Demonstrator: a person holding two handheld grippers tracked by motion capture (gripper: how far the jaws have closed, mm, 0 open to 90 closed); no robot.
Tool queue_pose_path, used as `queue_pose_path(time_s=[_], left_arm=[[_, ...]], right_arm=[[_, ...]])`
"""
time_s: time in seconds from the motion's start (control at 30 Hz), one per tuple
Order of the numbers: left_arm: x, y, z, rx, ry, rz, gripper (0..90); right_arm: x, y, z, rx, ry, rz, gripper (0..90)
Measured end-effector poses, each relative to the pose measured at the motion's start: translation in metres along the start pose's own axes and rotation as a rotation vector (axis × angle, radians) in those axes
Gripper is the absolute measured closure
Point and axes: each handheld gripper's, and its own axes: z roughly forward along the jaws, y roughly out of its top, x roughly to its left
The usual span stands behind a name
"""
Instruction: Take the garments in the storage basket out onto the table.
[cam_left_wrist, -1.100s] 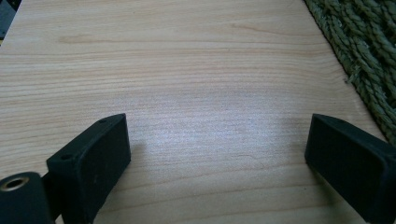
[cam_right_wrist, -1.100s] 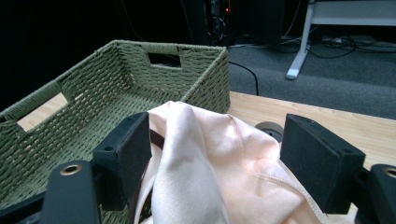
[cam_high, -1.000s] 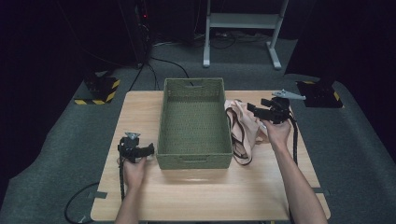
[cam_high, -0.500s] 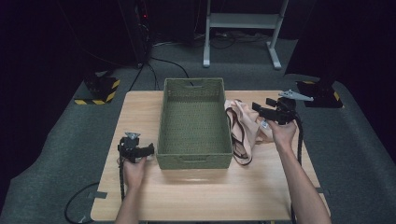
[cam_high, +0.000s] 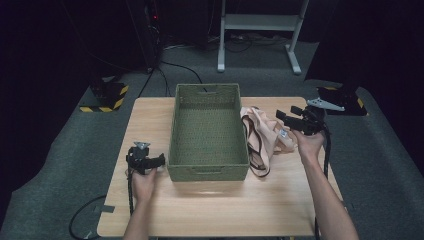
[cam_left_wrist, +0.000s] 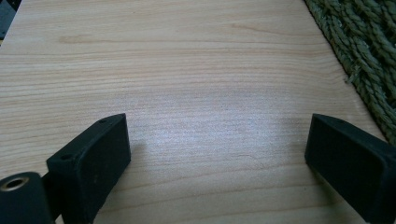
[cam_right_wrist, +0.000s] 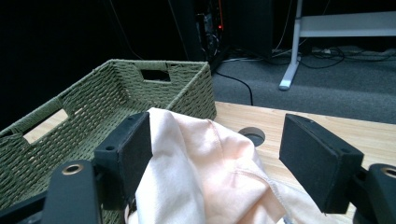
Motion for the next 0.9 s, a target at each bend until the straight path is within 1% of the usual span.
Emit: queue_pose_path(time_s=[0.17,0.33,0.53,0.9], left_arm=[[0.0,0.0,0.0,0.0,0.0,0.0,7.0],[0.0,0.0,0.0,0.0,0.0,0.0,7.0],[0.0,0.0,0.0,0.0,-0.001,0.0,7.0],[0.0,0.0,0.0,0.0,-0.001,0.0,7.0]], right_arm=[[-0.005,-0.002,-0.006,-0.017,0.0,0.021,24.9],[-0.009,-0.004,-0.012,-0.027,-0.002,0.028,24.9],[-0.014,-0.007,-0.018,-0.041,0.005,0.048,24.9],[-0.018,-0.01,-0.03,-0.056,0.003,0.045,25.0]])
